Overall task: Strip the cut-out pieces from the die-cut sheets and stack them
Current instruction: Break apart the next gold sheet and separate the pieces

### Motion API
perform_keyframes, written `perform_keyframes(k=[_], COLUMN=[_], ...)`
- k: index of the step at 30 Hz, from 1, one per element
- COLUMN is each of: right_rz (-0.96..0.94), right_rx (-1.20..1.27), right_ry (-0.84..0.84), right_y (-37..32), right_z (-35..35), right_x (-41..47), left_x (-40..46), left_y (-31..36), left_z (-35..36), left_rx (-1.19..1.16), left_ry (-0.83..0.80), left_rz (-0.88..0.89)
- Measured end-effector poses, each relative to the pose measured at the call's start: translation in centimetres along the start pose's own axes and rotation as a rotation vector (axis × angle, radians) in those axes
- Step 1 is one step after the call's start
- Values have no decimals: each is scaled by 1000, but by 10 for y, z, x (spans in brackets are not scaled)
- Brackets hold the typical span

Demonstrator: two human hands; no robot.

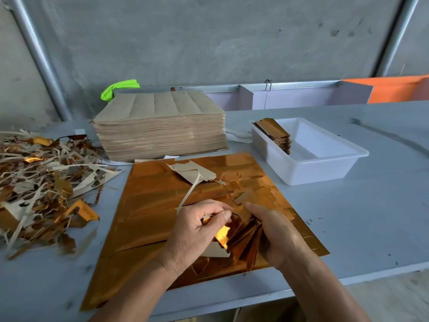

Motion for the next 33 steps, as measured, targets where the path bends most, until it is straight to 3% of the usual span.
perform_keyframes(k=[9, 17, 23, 25, 28, 31, 33], right_rz=[-245, -305, -241, -181, -206, -177, -150], right_rx=[-146, -256, -331, -280, -262, -228, -195], right_ry=[-197, 33, 91, 142, 225, 234, 223], right_y=[-6, -2, 18, 22, 12, 9, 9], right_z=[15, 6, 21, 13, -7, -17, -19], right_x=[-12, -10, -3, -4, -7, -6, -5], left_x=[1, 4, 8, 10, 13, 7, 2], left_y=[-21, -21, -20, -28, -30, -41, -51], left_z=[-3, 2, 9, -9, -42, -28, -16], left_rx=[-256, -688, -891, -678, 105, 438, 646], left_ry=[132, 190, 70, 124, 123, -216, -356], left_rz=[-329, -497, -528, -461, -235, -226, -191])
Point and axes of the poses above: each hand's wrist, its own x-axis towards the middle knuckle, its own z-axis out of the palm, y = z × x, the point moved 7 cm from there along x, towards the middle knuckle
